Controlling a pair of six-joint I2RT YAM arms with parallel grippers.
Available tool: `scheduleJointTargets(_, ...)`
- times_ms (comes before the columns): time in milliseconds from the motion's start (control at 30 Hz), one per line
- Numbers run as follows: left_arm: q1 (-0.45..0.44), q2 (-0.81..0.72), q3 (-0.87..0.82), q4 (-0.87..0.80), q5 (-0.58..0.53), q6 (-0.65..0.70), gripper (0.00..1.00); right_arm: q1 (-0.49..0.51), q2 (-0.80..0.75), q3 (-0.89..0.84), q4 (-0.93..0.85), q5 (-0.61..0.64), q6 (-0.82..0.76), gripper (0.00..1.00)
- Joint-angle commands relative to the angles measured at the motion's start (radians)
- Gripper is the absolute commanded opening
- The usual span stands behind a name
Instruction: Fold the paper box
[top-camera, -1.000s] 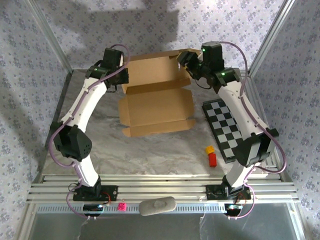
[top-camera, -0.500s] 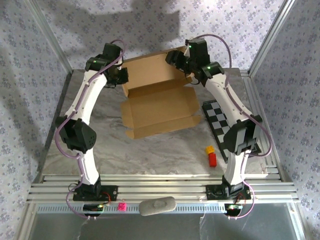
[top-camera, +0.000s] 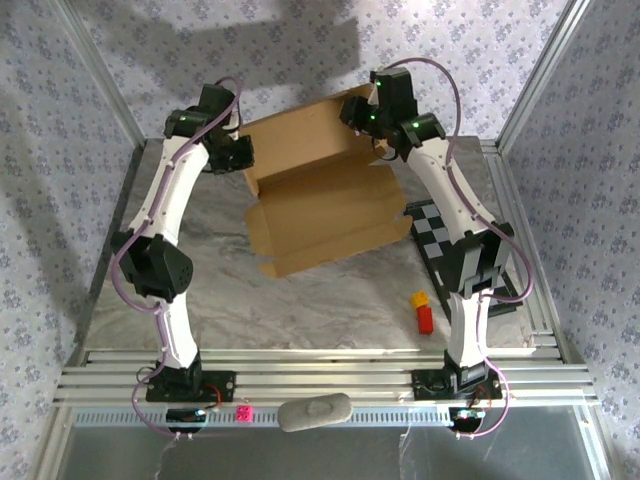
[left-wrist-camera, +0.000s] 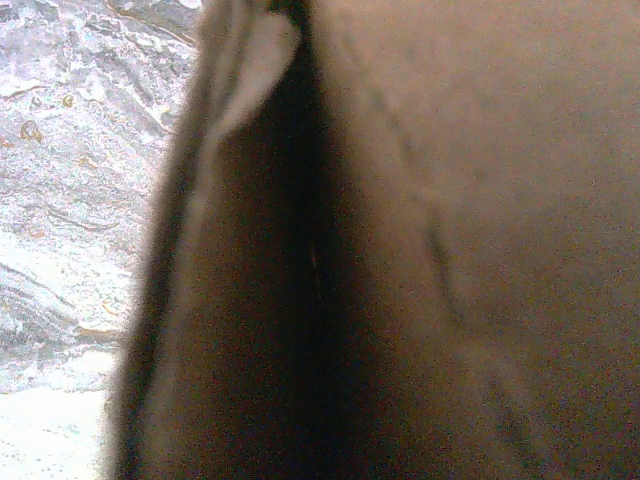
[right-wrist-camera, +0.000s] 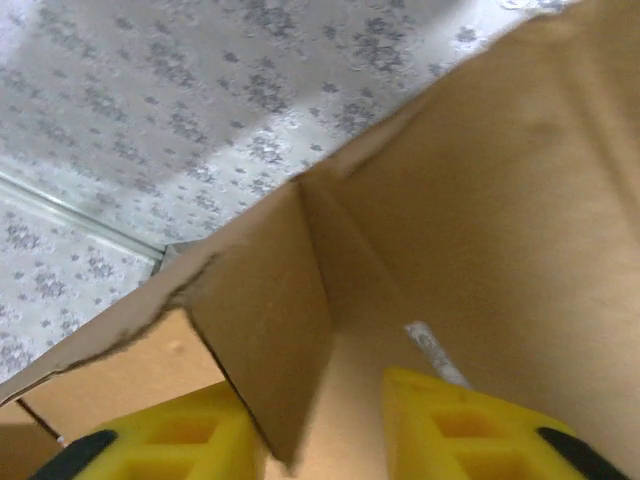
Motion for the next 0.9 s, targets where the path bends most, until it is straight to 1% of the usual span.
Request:
scheduleJointTargets(0,0.009,0.019,0.053,-0.03,0.054,-0.019,0.0,-0.017,-0.005,0.03,-0.064,0.061,-0.068,0.29)
scheduleJointTargets(33,0.01,0.022,0.055,-0.033,0.056,-0.019,0.0,-0.021,-0.009,0.031,-0.064,0.059,-0.076,0.29)
scheduleJointTargets(67,0.011,0.024,0.056,-0.033,0.059,-0.019,0.0,-0.023,-0.013,0.034,-0.061,0.045,-0.086,0.33)
scheduleJointTargets(100,0.012,0.025,0.056,-0.033,0.06,-0.019,0.0,-0.024,-0.015,0.043,-0.062,0.026,-0.099,0.4)
scheduleJointTargets(133,0.013,0.027,0.057,-0.033,0.061,-0.019,0.0,-0.023,-0.015,0.06,-0.07,0.003,-0.109,0.44)
scheduleJointTargets(167,0.014,0.029,0.058,-0.033,0.06,-0.019,0.0,-0.022,-0.016,0.075,-0.078,-0.019,-0.117,0.47)
scheduleJointTargets(233,0.016,0.033,0.058,-0.031,0.058,-0.019,0.0,-0.021,-0.025,0.097,-0.102,-0.065,-0.115,0.5)
scheduleJointTargets(300,0.017,0.03,0.057,-0.024,0.052,-0.016,0.0,-0.026,-0.062,0.072,-0.123,-0.084,-0.097,0.5)
scheduleJointTargets(367,0.018,0.024,0.052,-0.011,0.045,-0.013,0.0,-0.049,-0.134,-0.031,-0.107,-0.087,-0.018,0.46)
scheduleJointTargets(467,0.019,0.011,0.038,0.017,0.044,-0.013,0.0,-0.124,-0.288,-0.299,0.018,-0.114,0.157,0.37)
scheduleJointTargets(533,0.019,0.005,0.032,0.028,0.05,-0.015,0.0,-0.184,-0.372,-0.471,0.065,-0.132,0.26,0.27)
scheduleJointTargets(600,0.019,0.002,0.03,0.036,0.055,-0.016,0.0,-0.241,-0.418,-0.595,0.086,-0.173,0.334,0.16)
scheduleJointTargets(633,0.018,0.0,0.03,0.04,0.055,-0.016,0.0,-0.262,-0.434,-0.647,0.106,-0.196,0.356,0.13)
scheduleJointTargets(700,0.018,-0.001,0.032,0.044,0.055,-0.016,0.0,-0.286,-0.442,-0.701,0.115,-0.22,0.386,0.12)
scheduleJointTargets(733,0.017,-0.001,0.032,0.044,0.055,-0.015,0.0,-0.291,-0.432,-0.708,0.118,-0.242,0.393,0.14)
scheduleJointTargets(800,0.014,-0.001,0.03,0.044,0.055,-0.013,0.0,-0.287,-0.395,-0.677,0.094,-0.265,0.394,0.16)
scheduleJointTargets(867,0.012,-0.004,0.027,0.044,0.053,-0.012,0.0,-0.265,-0.36,-0.634,0.068,-0.253,0.377,0.18)
